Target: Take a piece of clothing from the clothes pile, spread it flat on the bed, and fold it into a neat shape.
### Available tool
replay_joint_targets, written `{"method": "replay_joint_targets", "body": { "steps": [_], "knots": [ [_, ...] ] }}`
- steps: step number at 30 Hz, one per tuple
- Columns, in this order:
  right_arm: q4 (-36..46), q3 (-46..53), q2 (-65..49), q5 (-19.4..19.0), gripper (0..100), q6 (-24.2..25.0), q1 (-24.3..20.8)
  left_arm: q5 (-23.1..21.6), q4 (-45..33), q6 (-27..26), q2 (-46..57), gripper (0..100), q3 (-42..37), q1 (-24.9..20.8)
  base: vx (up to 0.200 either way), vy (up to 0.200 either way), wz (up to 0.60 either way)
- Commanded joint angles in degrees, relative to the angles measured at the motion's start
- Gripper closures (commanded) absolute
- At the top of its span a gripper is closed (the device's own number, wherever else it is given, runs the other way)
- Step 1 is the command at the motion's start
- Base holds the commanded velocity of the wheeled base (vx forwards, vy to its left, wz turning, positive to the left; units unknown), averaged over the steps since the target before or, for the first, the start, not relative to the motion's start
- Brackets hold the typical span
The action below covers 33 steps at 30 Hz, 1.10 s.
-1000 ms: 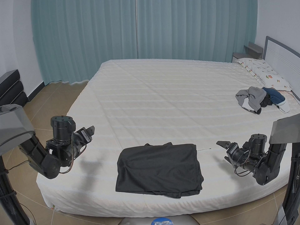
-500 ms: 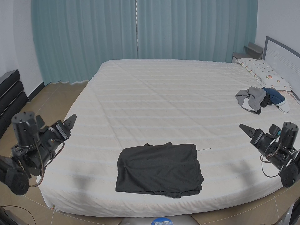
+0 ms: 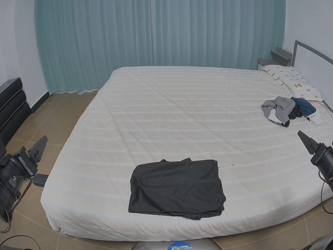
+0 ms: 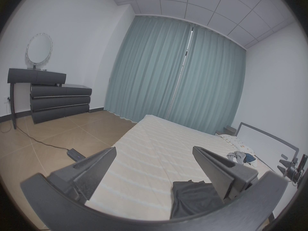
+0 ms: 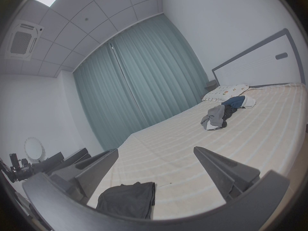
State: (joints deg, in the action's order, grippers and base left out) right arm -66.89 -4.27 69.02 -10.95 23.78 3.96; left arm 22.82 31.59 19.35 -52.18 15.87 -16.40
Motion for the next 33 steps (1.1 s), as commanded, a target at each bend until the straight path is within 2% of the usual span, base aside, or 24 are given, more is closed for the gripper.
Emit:
{"method": "replay_joint_targets", "body": {
  "steps": [1, 2, 3, 5, 6, 7, 8, 9, 10, 11, 12, 13, 14, 18, 20, 22, 26, 31, 33],
  "knots": [
    [21.9, -3.2, -25.7, -5.8, 0, -2.6, 2.2, 0.6, -15.1, -2.7, 20.9, 0, 2.1, 3.4, 0.000, 0.000, 0.00],
    [22.7, -3.5, -26.1, -5.9, 0, -2.6, 2.2, 0.6, -15.4, -2.8, 21.2, 0, 2.1, 3.5, 0.000, 0.000, 0.00],
    [31.4, -5.9, -31.5, -6.1, 0, -4.0, 1.7, 0.6, -18.6, -4.3, 24.3, 0, 2.2, 5.7, 0.000, 0.000, 0.00],
    [41.9, -8.9, -37.7, -6.4, 0, -6.2, 0.3, 0.5, -21.3, -6.5, 28.4, 0, 2.2, 7.8, 0.000, 0.000, 0.00],
    [44.0, -9.6, -39.1, -6.5, 0, -6.7, -0.2, 0.5, -21.7, -7.0, 29.1, 0, 2.2, 8.0, 0.000, 0.000, 0.00],
    [51.0, -11.7, -43.4, -6.6, 0, -8.2, -2.4, 0.5, -23.3, -8.4, 31.4, 0, 2.2, 9.0, 0.000, 0.000, 0.00],
    [53.6, -12.5, -45.1, -6.6, 0, -8.8, -3.4, 0.5, -23.9, -8.9, 32.2, 0, 2.2, 9.3, 0.000, 0.000, 0.00],
    [60.2, -14.5, -48.9, -6.5, 0, -11.0, -6.3, 0.5, -25.1, -10.6, 34.2, 0, 2.2, 10.2, 0.000, 0.000, 0.00],
    [61.5, -14.9, -49.7, -6.5, 0, -11.5, -6.9, 0.5, -25.3, -10.8, 34.5, 0, 2.1, 10.4, 0.000, 0.000, 0.00],
    [68.6, -16.9, -53.2, -6.5, 0, -14.2, -9.4, 0.2, -26.7, -12.5, 36.5, 0, 2.1, 11.8, 0.000, 0.000, 0.00],
    [72.8, -18.0, -55.2, -6.4, 0, -15.7, -10.2, 0.1, -27.6, -13.5, 37.8, 0, 2.1, 12.6, 0.000, 0.000, 0.00],
    [73.4, -18.1, -55.5, -6.4, 0, -15.9, -10.3, 0.1, -27.7, -13.5, 38.1, 0, 2.1, 12.8, 0.000, 0.000, 0.00],
    [79.3, -19.6, -58.2, -6.4, 0, -17.7, -10.6, 0.0, -28.9, -15.1, 40.4, 0, 2.1, 13.9, 0.000, 0.000, 0.00],
    [85.5, -20.4, -63.0, -6.2, 0, -20.9, -10.3, 0.0, -31.6, -18.0, 45.6, 0, 1.9, 15.3, 0.000, 0.000, 0.00],
    [85.8, -19.9, -63.2, -5.3, 0, -21.2, -9.6, 0.1, -33.0, -18.6, 47.3, 0, 1.7, 15.5, 0.000, 0.000, 0.00],
    [86.1, -19.3, -63.5, -2.9, 0, -21.5, -7.3, 0.0, -34.7, -18.7, 50.0, 0, 1.4, 15.8, 0.000, 0.000, 0.00],
    [88.2, -17.6, -65.2, -1.4, 0, -23.3, -2.3, 0.1, -37.7, -18.1, 52.0, 0, 0.8, 16.4, 0.000, 0.000, 0.00],
    [89.9, -15.8, -66.7, 5.6, 0, -26.0, -2.6, 0.0, -37.6, -16.7, 52.0, 0, -1.5, 16.5, 0.000, 0.000, 0.00],
    [89.3, -14.1, -68.4, 5.8, 0, -26.4, -3.3, 0.0, -36.9, -16.8, 52.1, 0, -2.8, 16.5, 0.000, 0.000, 0.00]
  ]
}}
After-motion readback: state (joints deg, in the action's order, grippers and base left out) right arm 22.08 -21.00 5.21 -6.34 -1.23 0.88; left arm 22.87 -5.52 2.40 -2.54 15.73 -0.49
